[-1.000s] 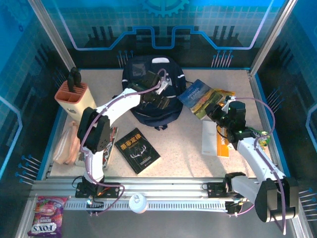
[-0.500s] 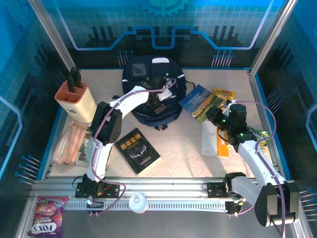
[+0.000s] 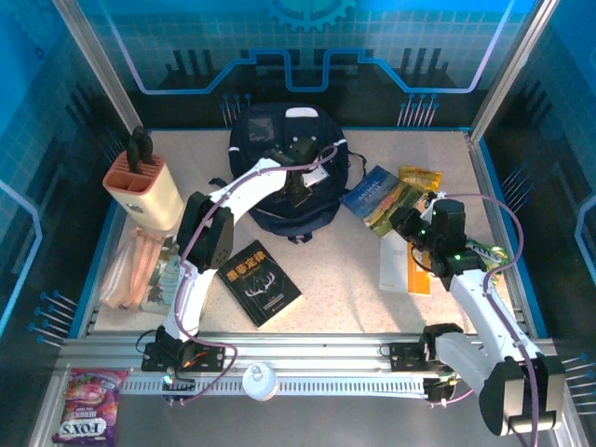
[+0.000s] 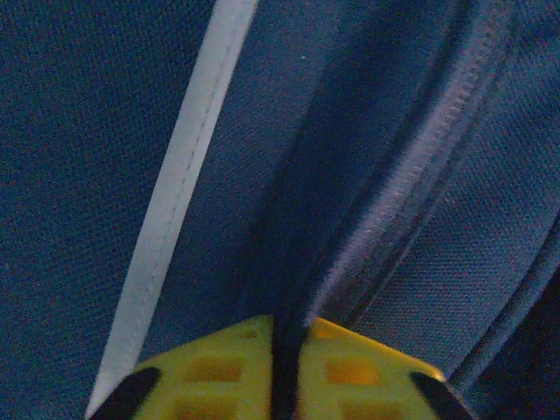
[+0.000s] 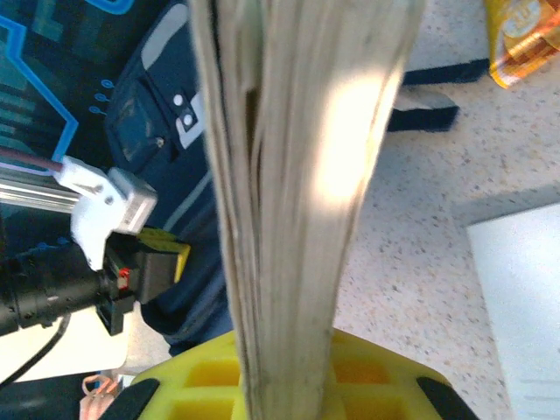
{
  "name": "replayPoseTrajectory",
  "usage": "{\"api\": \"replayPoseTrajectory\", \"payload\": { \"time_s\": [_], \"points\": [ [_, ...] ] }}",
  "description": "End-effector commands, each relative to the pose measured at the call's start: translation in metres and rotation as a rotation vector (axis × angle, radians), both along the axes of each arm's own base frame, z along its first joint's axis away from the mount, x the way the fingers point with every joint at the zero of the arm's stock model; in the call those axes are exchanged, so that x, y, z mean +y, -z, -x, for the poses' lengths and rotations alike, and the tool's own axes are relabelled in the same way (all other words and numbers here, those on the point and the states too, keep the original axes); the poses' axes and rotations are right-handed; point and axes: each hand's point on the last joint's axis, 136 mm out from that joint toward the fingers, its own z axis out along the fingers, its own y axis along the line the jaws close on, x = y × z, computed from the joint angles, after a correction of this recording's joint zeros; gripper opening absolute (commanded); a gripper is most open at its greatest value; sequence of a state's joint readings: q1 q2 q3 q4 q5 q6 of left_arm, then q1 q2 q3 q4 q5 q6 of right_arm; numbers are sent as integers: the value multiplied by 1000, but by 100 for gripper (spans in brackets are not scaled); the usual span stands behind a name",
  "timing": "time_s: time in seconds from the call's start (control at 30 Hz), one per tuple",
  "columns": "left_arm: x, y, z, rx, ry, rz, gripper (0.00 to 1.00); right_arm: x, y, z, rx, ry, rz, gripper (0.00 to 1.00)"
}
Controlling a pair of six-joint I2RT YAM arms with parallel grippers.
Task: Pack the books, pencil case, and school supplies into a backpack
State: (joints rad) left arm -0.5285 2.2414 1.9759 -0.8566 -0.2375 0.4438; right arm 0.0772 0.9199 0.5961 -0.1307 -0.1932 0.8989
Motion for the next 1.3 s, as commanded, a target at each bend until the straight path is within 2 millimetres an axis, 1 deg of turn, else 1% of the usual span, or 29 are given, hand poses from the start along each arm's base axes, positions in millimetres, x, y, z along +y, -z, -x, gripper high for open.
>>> {"api": "replayPoseTrajectory", "payload": {
  "time_s": [0.0, 0.03, 0.17, 0.33, 0.43, 0.57, 0.63, 0.73, 0.87, 1.0, 1.03, 1.07, 1.2, 1.27],
  "points": [
    [-9, -55, -14, -123, -45, 98, 3, -12, -27, 1, -72, 26, 65, 9],
    [-10, -62, -15, -137, -53, 116, 0, -13, -27, 4, -69, 27, 72, 9],
    [-19, -100, -15, -197, -76, 227, 0, -12, -25, 12, -52, 20, 73, 9],
    [-30, -148, -17, -279, -145, 407, 0, -5, -32, 21, -51, -11, 32, 10],
    [-38, -175, -17, -324, -193, 512, 0, 3, -38, 22, -56, -29, -38, 10],
    [-51, -203, -15, -379, -209, 599, 0, 20, -46, 16, -85, -61, -191, 11],
    [-51, -211, -18, -428, -240, 598, 0, 28, -48, 12, -97, -78, -253, 11],
    [-50, -217, -21, -451, -285, 620, 0, 43, -51, 6, -116, -115, -292, 11],
    [-59, -223, -14, -436, -268, 654, 0, 65, -54, -5, -125, -144, -282, 12],
    [-68, -235, -4, -434, -248, 684, 0, 94, -58, -29, -130, -170, -305, 11],
    [-69, -239, -2, -434, -246, 697, 0, 102, -64, -36, -160, -182, -309, 11],
    [-69, -241, 0, -433, -250, 704, 0, 108, -66, -43, -168, -181, -308, 11],
    [-67, -247, 2, -437, -251, 711, 0, 128, -62, -77, -160, -139, -274, 11],
    [-64, -247, 3, -447, -250, 689, 0, 135, -57, -89, -144, -110, -296, 11]
  ]
}}
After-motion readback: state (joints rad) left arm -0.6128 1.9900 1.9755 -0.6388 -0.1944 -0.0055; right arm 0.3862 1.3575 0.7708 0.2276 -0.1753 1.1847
